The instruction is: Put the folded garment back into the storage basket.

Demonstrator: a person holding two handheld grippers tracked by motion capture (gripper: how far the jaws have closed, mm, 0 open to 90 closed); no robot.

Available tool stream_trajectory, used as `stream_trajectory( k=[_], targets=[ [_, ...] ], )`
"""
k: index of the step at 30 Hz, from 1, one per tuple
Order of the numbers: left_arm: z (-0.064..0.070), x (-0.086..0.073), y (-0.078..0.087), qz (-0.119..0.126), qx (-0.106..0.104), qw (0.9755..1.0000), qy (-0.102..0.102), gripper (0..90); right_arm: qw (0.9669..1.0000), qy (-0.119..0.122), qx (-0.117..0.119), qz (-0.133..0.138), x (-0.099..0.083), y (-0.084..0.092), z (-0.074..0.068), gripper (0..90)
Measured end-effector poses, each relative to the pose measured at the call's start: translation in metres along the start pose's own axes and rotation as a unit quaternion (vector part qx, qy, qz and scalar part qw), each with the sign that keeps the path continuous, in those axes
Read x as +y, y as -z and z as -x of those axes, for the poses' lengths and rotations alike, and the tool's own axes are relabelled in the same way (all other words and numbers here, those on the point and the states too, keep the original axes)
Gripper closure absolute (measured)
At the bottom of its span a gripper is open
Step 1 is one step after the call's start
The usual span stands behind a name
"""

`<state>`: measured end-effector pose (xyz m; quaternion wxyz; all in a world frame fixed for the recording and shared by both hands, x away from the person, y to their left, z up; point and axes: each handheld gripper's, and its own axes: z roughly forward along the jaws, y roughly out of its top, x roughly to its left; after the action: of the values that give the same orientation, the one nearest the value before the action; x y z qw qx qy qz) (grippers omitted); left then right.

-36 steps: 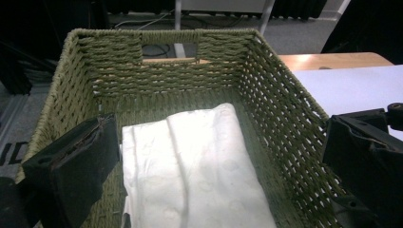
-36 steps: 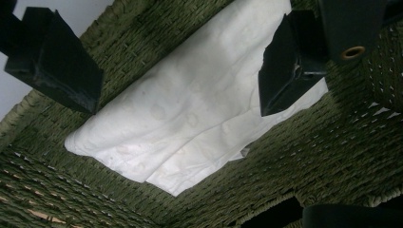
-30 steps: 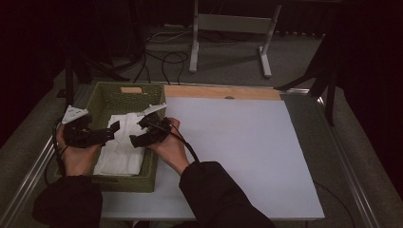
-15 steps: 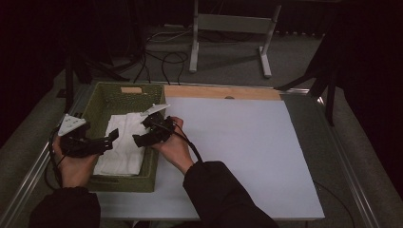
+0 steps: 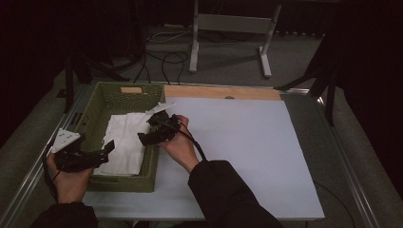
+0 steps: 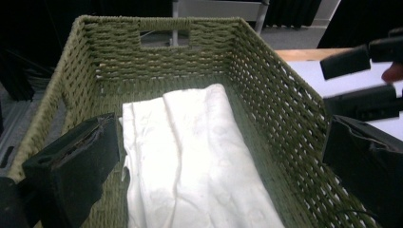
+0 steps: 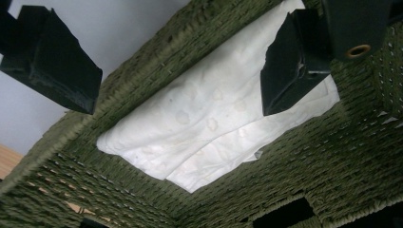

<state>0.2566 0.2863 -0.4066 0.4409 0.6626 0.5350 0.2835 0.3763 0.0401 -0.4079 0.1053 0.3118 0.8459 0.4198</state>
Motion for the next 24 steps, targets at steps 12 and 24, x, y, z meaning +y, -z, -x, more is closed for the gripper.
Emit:
stream_trajectory(
  k=[12,24],
  targets=[
    [0.003,-0.02,0.007,-0.005,0.001,1.0,-0.001,0.0,1.0,-0.005,-0.005,0.003,-0.005,0.009,0.012,13.3],
    [0.001,-0.036,0.009,-0.008,0.002,0.9999,0.007,0.0,0.9997,-0.015,-0.011,0.015,-0.013,0.022,0.027,13.2]
  ],
)
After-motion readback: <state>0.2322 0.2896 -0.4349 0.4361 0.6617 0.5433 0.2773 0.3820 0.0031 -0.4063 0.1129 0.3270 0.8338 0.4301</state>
